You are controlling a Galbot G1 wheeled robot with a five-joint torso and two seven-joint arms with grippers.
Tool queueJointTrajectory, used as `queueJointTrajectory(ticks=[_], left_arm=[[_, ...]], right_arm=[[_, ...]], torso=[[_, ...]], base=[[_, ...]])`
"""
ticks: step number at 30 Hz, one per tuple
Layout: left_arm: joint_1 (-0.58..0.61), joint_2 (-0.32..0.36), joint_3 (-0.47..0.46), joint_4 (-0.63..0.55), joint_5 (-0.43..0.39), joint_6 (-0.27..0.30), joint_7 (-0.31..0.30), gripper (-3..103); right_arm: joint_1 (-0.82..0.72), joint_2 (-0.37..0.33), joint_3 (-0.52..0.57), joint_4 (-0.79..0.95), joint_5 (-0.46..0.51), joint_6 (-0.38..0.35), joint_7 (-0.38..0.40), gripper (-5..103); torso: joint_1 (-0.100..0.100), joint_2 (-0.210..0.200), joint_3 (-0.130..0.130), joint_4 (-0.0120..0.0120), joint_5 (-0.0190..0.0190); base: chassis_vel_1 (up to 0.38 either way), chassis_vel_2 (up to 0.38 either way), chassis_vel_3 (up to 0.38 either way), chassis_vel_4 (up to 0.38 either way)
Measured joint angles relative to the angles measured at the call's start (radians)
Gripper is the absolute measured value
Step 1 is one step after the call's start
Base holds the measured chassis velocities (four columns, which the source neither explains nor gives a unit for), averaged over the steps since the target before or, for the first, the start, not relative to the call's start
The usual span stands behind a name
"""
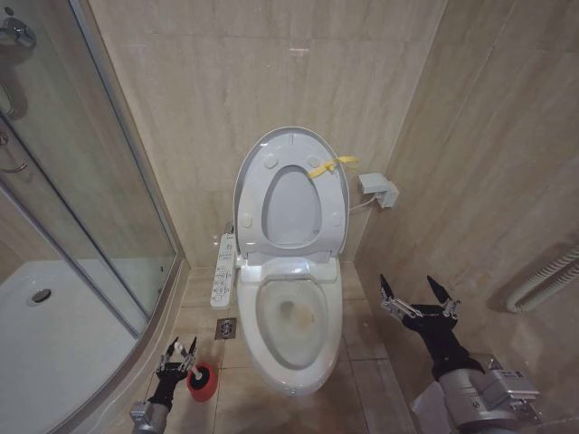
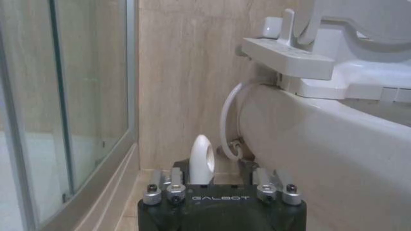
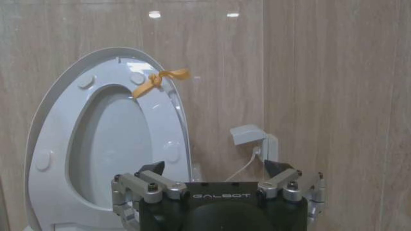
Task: Open the toilet lid, clean the toilet bowl with a toilet brush, close the toilet lid, and flush.
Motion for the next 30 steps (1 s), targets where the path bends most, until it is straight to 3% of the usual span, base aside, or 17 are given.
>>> queueJointTrajectory(ticks=[1,8,9,19,23,26,30], left_arm=[[0.003,-0.002,-0.003,-0.001,0.0,0.0,0.0,47],[0.02,-0.008,-0.017,-0.001,-0.009,-0.014,-0.004,47],[0.021,-0.009,-0.018,0.001,-0.012,-0.022,-0.002,22],[0.031,-0.01,-0.022,0.0,-0.047,-0.046,-0.006,22],[0.051,-0.009,-0.029,-0.038,-0.052,-0.027,-0.01,22],[0.087,-0.01,-0.044,-0.091,-0.024,0.024,-0.035,22],[0.112,-0.014,-0.057,-0.096,-0.015,0.026,-0.032,22]], right_arm=[[0.0,0.0,0.0,0.0,0.0,0.0,0.0,100],[0.0,0.0,0.0,0.0,0.0,0.0,0.0,100],[0.0,0.0,0.0,0.0,0.0,0.0,0.0,100],[0.0,0.0,0.0,0.0,0.0,0.0,0.0,100],[0.0,0.0,0.0,0.0,0.0,0.0,0.0,100],[0.0,0.0,0.0,0.0,0.0,0.0,0.0,100],[0.0,0.0,0.0,0.0,0.0,0.0,0.0,100]], torso=[[0.0,0.0,0.0,0.0,0.0],[0.0,0.0,0.0,0.0,0.0],[0.0,0.0,0.0,0.0,0.0001],[0.0,0.0,0.0,-0.0001,-0.0001],[0.0,0.0,0.0,-0.0001,-0.0001],[0.0,0.0,0.0,-0.0002,0.0001],[0.0,0.0,0.0,0.0002,-0.0001]], base=[[0.0,0.0,0.0,0.0],[0.0,0.0,0.0,0.0],[0.0,0.0,0.0,0.0],[0.0,0.0,0.0,0.0],[0.0,0.0,0.0,0.0],[0.0,0.0,0.0,0.0],[0.0,0.0,0.0,0.0]])
